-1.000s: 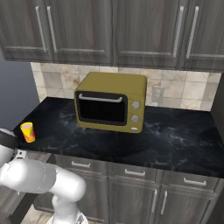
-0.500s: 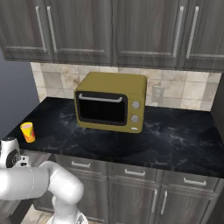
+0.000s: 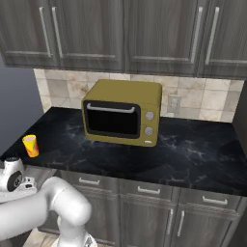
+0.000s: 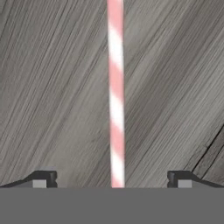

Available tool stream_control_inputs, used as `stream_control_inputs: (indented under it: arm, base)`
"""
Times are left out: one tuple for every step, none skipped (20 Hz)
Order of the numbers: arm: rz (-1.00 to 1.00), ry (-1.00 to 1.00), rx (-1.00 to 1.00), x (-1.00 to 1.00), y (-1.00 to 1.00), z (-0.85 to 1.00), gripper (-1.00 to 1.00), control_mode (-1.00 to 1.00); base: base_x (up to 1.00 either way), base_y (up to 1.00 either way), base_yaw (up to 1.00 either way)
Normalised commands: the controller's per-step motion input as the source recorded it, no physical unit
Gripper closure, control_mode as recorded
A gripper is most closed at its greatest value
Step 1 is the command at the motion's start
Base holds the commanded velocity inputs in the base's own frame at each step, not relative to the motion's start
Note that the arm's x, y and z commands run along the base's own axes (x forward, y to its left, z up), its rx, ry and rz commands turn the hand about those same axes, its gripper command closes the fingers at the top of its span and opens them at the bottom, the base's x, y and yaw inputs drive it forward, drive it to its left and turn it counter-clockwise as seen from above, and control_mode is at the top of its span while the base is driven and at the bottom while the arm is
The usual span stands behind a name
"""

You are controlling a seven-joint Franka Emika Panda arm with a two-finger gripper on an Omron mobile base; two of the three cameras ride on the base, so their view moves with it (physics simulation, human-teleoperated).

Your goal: Pick up the straw from the left drawer and put it inside the smoothie cup.

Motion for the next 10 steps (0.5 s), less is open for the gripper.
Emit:
stream_control_inputs:
  arm:
    - [0.0,0.0,-0.05,-0.03,0.16,-0.48,-1.0,-1.0]
    - [0.0,0.0,-0.07,-0.06,0.17,-0.56,-1.0,-1.0]
    - [0.0,0.0,-0.06,-0.02,0.2,-0.57,-1.0,-1.0]
    - [0.0,0.0,-0.06,-0.06,0.21,-0.66,1.0,-1.0]
    - [0.0,0.0,-0.04,-0.11,0.28,-0.63,1.0,-1.0]
    - [0.0,0.0,0.0,-0.18,0.22,-0.56,1.0,-1.0]
    - [0.0,0.0,0.0,-0.16,0.14,-0.48,1.0,-1.0]
    - [0.0,0.0,0.0,-0.18,0.11,-0.43,1.0,-1.0]
    - [0.0,0.0,0.02,-0.25,0.11,-0.48,1.0,-1.0]
    - [0.0,0.0,0.04,-0.17,0.21,-0.46,1.0,-1.0]
  base:
    - [0.0,0.0,0.0]
    - [0.0,0.0,0.0]
    - [0.0,0.0,0.0]
    - [0.0,0.0,0.0]
    - [0.0,0.0,0.0]
    - [0.0,0.0,0.0]
    - [0.0,0.0,0.0]
    - [0.0,0.0,0.0]
    - [0.0,0.0,0.0]
    - [0.0,0.0,0.0]
